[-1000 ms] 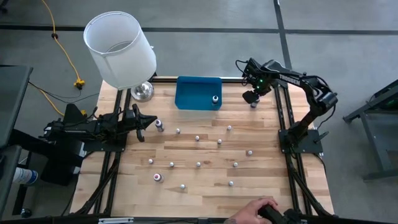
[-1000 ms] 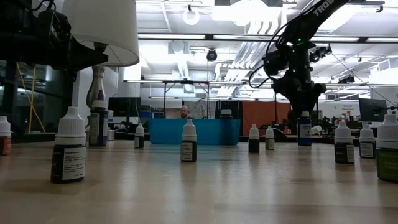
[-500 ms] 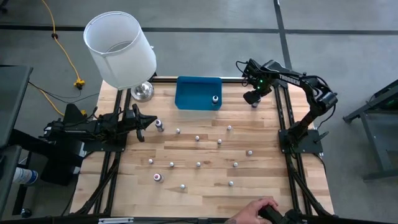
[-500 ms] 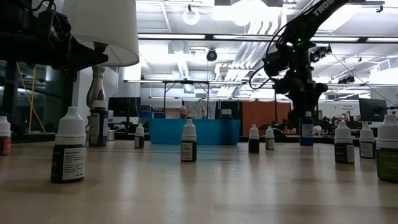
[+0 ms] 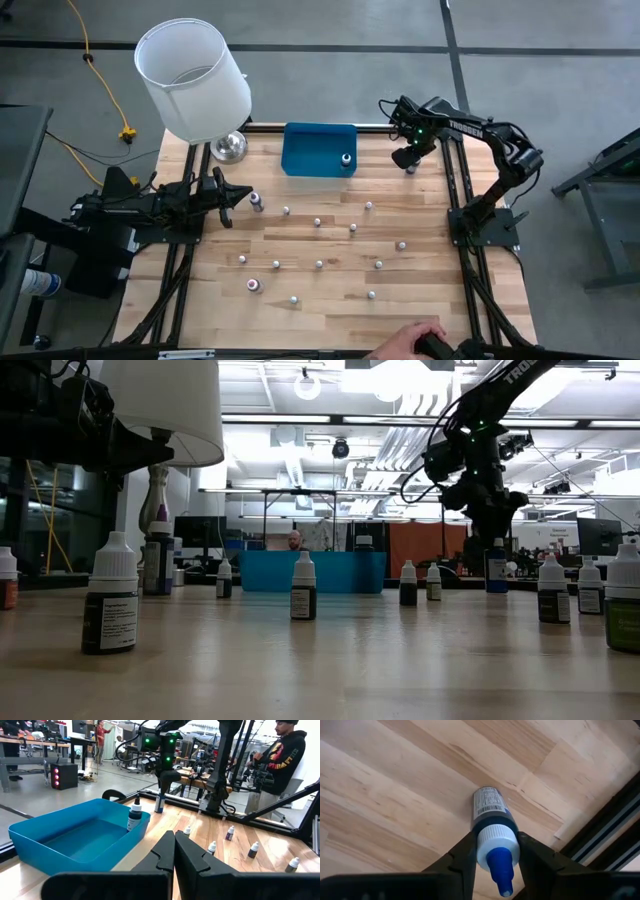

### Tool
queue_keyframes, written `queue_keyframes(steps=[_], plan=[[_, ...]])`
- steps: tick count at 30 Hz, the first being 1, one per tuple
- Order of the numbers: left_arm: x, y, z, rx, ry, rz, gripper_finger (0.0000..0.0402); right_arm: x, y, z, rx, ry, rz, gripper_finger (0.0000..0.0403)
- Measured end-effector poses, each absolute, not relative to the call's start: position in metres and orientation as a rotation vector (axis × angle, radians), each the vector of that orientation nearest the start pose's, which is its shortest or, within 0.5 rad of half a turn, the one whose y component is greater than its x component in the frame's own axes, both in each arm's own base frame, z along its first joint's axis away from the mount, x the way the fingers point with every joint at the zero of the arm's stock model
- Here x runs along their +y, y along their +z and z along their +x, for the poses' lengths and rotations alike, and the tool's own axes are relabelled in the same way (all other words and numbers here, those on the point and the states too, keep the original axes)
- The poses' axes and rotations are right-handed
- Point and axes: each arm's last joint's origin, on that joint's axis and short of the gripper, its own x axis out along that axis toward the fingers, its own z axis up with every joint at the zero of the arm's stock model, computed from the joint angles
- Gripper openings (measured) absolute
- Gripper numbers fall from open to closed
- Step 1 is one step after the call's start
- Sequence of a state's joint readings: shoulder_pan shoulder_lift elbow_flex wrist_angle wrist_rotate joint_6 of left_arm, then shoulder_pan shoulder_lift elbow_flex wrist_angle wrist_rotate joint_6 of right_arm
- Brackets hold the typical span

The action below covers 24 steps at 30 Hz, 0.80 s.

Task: Pick & Place food coloring
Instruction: Put the large blue food coloring bottle into the blue bin

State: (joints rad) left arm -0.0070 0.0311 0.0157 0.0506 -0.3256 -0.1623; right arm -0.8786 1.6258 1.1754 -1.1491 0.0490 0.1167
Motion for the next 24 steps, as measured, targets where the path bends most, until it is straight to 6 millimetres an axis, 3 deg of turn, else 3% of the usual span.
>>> queue_keyframes(steps=[14,24], plan=[[0.009,0.171,0.097,-0.060,0.315,-0.167,0.0000,-0.191,0.256,0.172,1.344,-0.718,0.780,0.0115],[0.009,0.171,0.097,-0.061,0.315,-0.167,0.0000,-0.186,0.344,0.184,1.173,-0.685,0.653,0.0115]])
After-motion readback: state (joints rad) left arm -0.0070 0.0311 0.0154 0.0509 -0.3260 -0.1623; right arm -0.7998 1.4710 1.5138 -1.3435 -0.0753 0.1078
